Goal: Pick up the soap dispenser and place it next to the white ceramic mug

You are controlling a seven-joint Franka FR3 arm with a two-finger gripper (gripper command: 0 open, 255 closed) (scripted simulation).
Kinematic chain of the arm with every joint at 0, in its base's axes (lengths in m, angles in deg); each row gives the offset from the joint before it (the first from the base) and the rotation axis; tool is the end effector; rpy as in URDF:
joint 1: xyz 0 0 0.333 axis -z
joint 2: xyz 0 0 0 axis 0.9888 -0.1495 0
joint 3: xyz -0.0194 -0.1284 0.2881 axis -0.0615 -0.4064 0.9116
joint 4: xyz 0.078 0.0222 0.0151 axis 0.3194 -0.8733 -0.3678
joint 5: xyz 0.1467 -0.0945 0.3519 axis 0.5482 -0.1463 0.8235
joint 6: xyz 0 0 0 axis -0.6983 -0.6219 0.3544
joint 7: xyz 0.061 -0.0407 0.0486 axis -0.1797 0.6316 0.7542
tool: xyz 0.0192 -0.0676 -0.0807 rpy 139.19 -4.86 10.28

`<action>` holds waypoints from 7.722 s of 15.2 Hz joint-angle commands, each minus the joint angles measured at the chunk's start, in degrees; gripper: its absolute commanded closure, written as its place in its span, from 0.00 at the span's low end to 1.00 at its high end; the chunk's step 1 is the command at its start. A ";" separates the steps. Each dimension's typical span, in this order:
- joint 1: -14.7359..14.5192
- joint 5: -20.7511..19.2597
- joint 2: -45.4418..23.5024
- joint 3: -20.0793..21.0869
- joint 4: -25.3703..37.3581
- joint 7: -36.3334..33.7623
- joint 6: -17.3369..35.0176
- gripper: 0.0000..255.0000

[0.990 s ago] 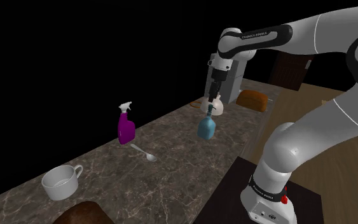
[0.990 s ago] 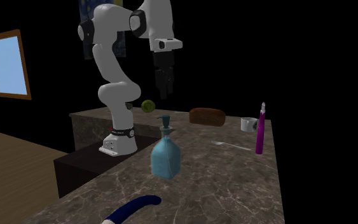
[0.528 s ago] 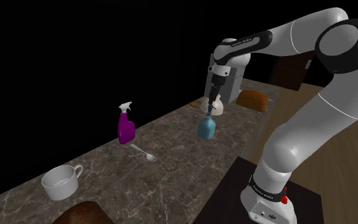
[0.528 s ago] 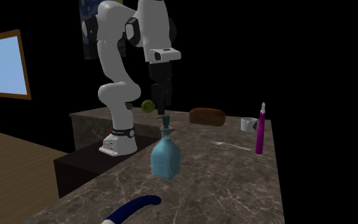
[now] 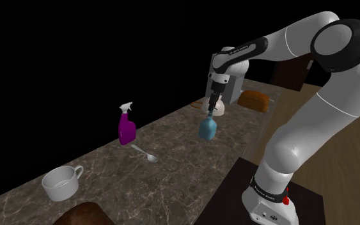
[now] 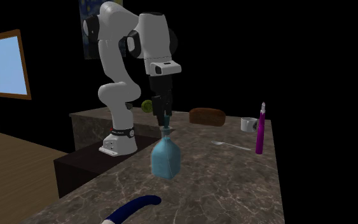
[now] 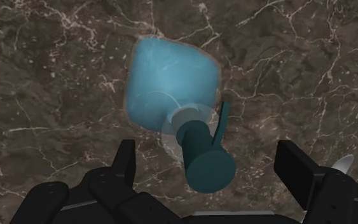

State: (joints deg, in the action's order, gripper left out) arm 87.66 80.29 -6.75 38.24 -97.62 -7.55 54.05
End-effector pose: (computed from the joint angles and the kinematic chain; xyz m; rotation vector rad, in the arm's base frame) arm 0.3814 -0.2365 0.4232 -2.9841 -0.2988 -0.0848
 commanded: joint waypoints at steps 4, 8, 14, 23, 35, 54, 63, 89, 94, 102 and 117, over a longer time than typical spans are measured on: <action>-0.03 0.05 -0.09 -0.01 -0.13 0.03 0.25 0.00; -0.02 0.05 -0.09 -0.01 -0.12 0.02 0.23 1.00; -0.02 0.04 -0.06 0.00 -0.14 0.01 0.23 1.00; 0.12 -0.62 1.94 0.76 3.63 -1.21 -5.35 1.00; 0.04 -0.98 3.74 1.80 11.35 -2.71 -14.69 1.00; -0.65 -0.28 2.60 2.54 26.97 -3.99 -29.16 1.00; -1.06 0.51 0.35 2.37 36.12 -4.18 -36.18 1.00; -7.78 4.85 5.96 19.06 29.19 -27.26 -32.58 1.00; -9.91 6.56 5.30 24.04 27.19 -33.73 -29.06 1.00; -13.37 8.46 1.03 31.78 27.44 -43.83 -23.49 1.00; -20.54 4.65 -17.17 44.52 40.02 -63.52 -15.62 1.00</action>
State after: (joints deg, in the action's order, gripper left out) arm 67.78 85.58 -22.30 81.93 -58.60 -69.47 37.69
